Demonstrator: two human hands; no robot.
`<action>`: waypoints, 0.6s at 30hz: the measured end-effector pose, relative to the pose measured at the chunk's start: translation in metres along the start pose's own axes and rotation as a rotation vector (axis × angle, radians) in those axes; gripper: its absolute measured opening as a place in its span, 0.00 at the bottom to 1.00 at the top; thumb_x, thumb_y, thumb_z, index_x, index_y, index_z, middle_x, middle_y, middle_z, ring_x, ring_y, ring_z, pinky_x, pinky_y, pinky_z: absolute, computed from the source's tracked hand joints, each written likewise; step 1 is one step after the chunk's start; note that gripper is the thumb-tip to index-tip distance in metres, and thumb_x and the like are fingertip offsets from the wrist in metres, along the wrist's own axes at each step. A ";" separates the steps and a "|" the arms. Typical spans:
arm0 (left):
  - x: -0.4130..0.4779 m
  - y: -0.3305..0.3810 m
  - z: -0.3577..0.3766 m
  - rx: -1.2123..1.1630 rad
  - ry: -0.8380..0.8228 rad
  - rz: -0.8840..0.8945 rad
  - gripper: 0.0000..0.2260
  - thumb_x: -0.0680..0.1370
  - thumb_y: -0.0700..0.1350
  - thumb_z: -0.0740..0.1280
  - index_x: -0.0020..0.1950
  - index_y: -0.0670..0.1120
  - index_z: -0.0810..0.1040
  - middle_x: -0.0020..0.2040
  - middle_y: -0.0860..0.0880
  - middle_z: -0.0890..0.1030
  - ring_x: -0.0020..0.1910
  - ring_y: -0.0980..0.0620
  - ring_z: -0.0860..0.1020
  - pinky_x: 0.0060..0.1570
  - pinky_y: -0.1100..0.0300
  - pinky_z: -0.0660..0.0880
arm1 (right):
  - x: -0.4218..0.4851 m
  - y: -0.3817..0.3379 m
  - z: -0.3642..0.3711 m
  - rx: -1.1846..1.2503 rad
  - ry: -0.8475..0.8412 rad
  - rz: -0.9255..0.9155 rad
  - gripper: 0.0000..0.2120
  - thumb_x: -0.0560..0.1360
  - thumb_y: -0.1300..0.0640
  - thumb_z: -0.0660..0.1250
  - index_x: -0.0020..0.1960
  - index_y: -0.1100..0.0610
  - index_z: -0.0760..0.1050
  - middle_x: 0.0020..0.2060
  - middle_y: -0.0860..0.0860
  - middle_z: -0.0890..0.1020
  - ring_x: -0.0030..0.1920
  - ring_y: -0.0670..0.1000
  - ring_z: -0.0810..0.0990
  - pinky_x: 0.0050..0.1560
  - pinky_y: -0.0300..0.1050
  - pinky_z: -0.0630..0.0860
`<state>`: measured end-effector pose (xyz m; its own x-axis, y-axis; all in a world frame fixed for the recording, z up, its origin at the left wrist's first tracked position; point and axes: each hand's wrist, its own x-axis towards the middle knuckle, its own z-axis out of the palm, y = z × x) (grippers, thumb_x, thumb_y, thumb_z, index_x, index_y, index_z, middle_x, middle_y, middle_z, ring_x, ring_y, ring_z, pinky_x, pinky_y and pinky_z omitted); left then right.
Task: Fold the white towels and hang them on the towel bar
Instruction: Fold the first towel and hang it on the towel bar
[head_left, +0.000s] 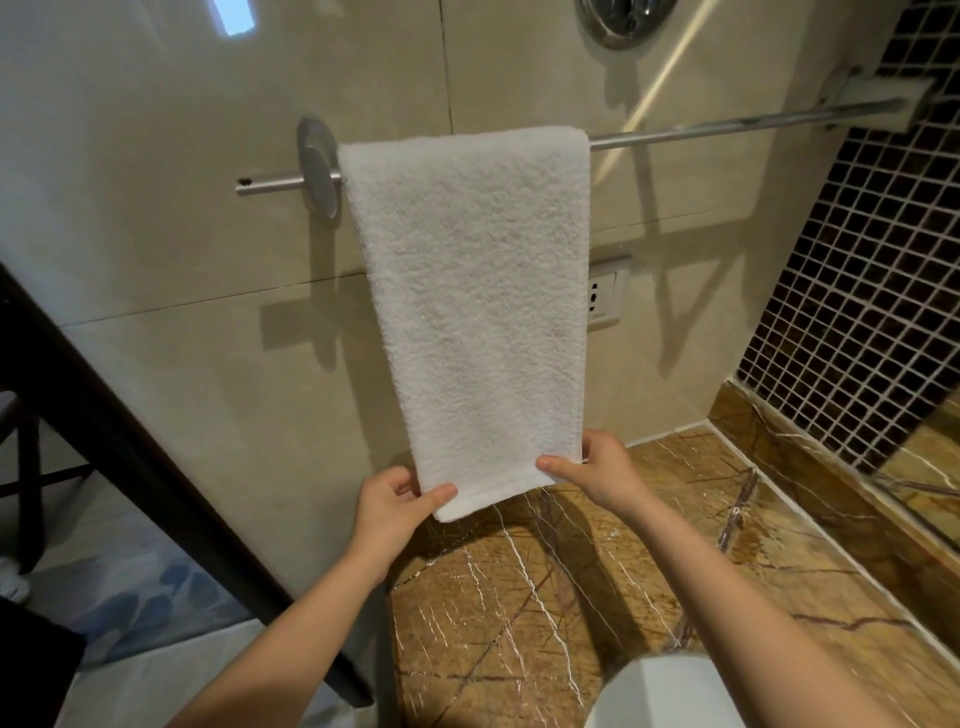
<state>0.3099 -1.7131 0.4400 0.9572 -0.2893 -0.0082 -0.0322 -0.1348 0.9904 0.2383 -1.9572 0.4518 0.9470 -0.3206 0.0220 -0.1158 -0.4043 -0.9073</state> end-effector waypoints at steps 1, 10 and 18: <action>0.001 0.001 0.000 0.002 -0.003 0.006 0.10 0.67 0.36 0.76 0.43 0.46 0.81 0.39 0.56 0.84 0.40 0.58 0.83 0.37 0.68 0.77 | 0.001 -0.001 0.000 0.007 -0.002 0.003 0.07 0.70 0.52 0.74 0.46 0.47 0.78 0.42 0.41 0.83 0.44 0.41 0.82 0.45 0.40 0.79; -0.004 -0.009 -0.005 -0.034 -0.045 -0.032 0.09 0.70 0.36 0.73 0.47 0.46 0.81 0.42 0.56 0.85 0.44 0.56 0.83 0.39 0.68 0.77 | -0.027 0.013 0.044 0.481 -0.095 0.343 0.29 0.61 0.47 0.77 0.59 0.53 0.74 0.57 0.54 0.82 0.55 0.53 0.81 0.61 0.53 0.76; -0.007 -0.003 0.004 0.051 -0.013 0.012 0.06 0.69 0.35 0.74 0.43 0.41 0.82 0.39 0.46 0.85 0.38 0.52 0.82 0.39 0.61 0.78 | -0.039 -0.014 0.114 0.965 -0.176 0.448 0.20 0.69 0.56 0.74 0.58 0.62 0.75 0.48 0.53 0.85 0.53 0.53 0.83 0.55 0.47 0.80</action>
<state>0.3022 -1.7145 0.4364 0.9529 -0.3031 0.0015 -0.0586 -0.1794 0.9820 0.2371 -1.8419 0.4156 0.9157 -0.1128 -0.3856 -0.2506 0.5899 -0.7676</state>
